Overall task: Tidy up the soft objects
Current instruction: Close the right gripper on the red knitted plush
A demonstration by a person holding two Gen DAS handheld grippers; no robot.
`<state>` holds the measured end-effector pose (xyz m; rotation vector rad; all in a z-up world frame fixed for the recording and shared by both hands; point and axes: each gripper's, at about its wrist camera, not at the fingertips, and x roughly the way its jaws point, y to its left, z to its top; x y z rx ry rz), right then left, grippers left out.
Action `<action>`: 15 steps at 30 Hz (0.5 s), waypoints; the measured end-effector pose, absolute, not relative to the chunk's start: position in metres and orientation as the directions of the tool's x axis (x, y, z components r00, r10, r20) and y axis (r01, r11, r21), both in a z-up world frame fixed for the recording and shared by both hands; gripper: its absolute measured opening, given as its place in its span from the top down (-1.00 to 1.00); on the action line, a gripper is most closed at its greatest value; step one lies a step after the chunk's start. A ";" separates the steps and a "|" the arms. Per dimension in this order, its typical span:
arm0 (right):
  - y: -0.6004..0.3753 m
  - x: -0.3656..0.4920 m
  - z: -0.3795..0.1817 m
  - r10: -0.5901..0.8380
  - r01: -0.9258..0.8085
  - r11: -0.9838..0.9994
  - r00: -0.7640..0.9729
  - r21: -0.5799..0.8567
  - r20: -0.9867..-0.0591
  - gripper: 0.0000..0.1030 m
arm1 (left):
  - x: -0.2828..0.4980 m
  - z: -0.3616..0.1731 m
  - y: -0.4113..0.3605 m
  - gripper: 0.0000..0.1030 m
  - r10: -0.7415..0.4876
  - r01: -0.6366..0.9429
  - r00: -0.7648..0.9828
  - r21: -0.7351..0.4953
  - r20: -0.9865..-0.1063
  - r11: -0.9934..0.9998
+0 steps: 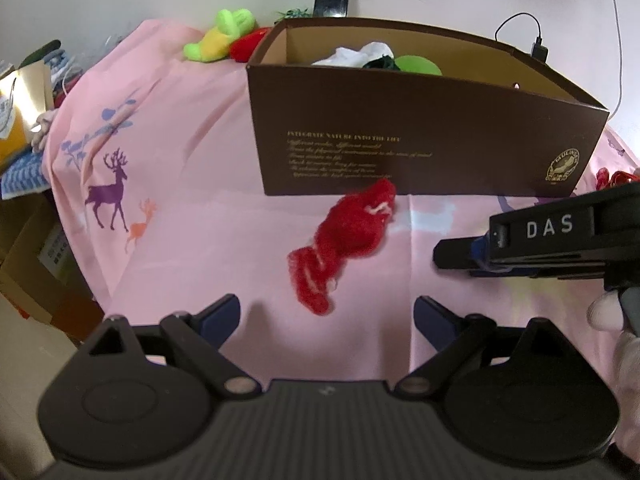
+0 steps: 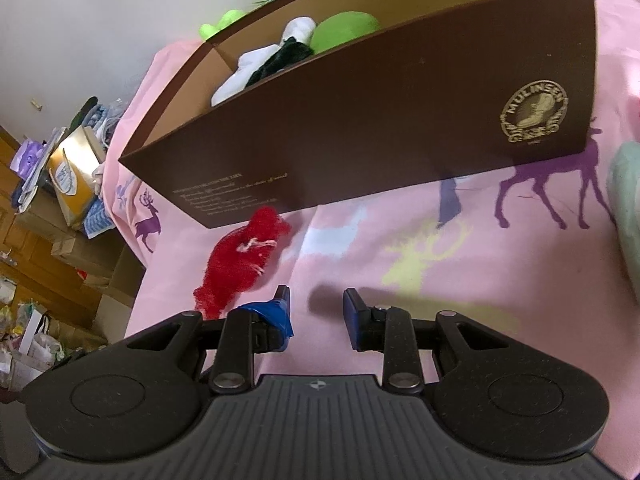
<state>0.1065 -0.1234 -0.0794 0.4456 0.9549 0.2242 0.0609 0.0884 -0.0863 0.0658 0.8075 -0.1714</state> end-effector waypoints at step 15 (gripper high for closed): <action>-0.119 0.125 -0.087 0.465 -0.026 0.834 0.569 0.551 -0.678 0.78 | 0.085 -0.094 0.085 -0.75 -0.170 0.246 0.734 0.024 -0.657 0.969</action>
